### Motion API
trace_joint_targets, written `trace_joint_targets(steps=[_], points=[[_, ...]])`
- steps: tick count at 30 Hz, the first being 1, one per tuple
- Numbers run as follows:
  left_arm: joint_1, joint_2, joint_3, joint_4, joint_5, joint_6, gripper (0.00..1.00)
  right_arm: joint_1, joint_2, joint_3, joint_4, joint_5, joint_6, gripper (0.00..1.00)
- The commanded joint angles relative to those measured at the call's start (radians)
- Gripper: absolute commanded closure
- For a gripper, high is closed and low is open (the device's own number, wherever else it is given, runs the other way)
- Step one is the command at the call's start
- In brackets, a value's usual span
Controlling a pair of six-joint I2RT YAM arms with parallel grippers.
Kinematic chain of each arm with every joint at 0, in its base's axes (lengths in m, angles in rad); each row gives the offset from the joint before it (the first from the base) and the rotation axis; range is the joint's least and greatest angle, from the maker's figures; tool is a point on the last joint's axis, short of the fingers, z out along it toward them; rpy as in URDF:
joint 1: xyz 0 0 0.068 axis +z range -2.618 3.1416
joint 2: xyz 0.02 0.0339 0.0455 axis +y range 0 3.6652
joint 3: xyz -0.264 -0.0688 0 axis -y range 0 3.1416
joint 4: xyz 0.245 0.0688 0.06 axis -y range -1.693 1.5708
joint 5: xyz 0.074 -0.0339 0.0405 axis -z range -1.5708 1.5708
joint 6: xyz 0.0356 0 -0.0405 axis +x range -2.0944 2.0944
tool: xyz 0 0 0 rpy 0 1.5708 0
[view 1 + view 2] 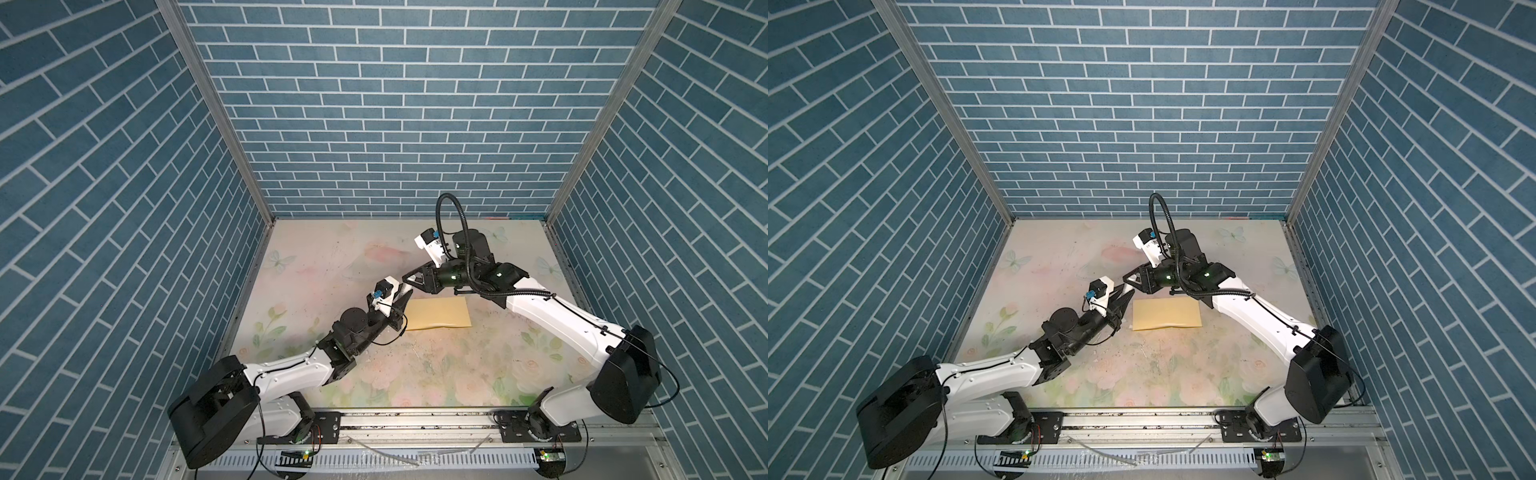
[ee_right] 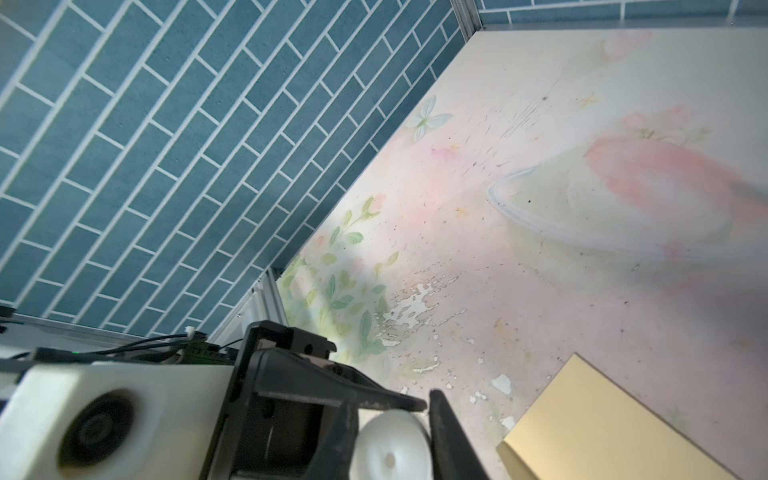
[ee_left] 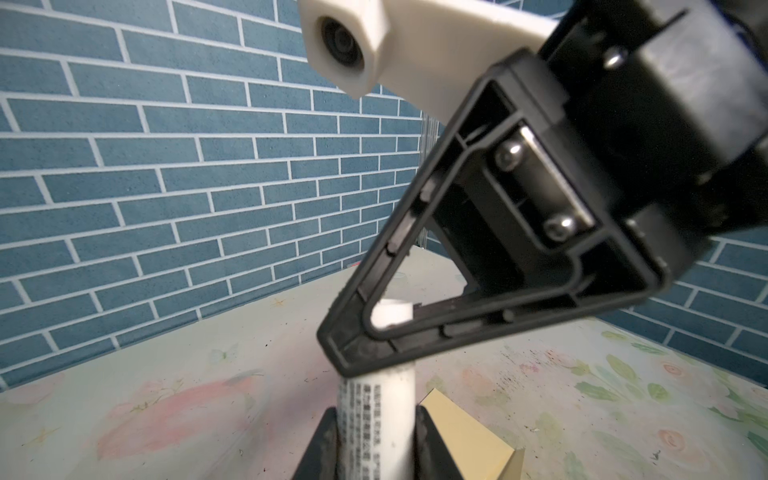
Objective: Place the letter into the envelope and seal it
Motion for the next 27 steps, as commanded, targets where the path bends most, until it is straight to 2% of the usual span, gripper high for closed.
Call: trace_joint_targets(steps=[1, 5, 8, 13, 17, 20, 27], points=[[-0.006, -0.008, 0.023, 0.009, -0.007, 0.003, 1.00, 0.014, 0.010, 0.056, 0.000, -0.024, -0.002, 0.82], [-0.006, -0.007, 0.027, -0.005, -0.010, -0.003, 1.00, 0.016, 0.010, 0.058, 0.001, -0.020, -0.006, 0.88], [-0.006, -0.006, 0.033, -0.027, -0.009, -0.009, 0.88, 0.016, 0.005, 0.059, -0.007, -0.005, -0.019, 0.90], [-0.005, -0.019, 0.035, -0.071, 0.009, -0.029, 0.60, 0.016, -0.001, 0.083, -0.069, 0.025, -0.085, 0.91], [0.005, -0.061, 0.052, -0.166, 0.082, -0.042, 0.45, 0.017, 0.000, 0.121, -0.160, 0.056, -0.185, 0.91], [0.029, -0.106, 0.071, -0.257, 0.163, -0.071, 0.40, 0.016, 0.004, 0.152, -0.232, 0.065, -0.276, 0.92], [0.111, -0.186, 0.087, -0.356, 0.410, -0.134, 0.38, 0.016, 0.026, 0.221, -0.365, 0.084, -0.426, 0.94]])
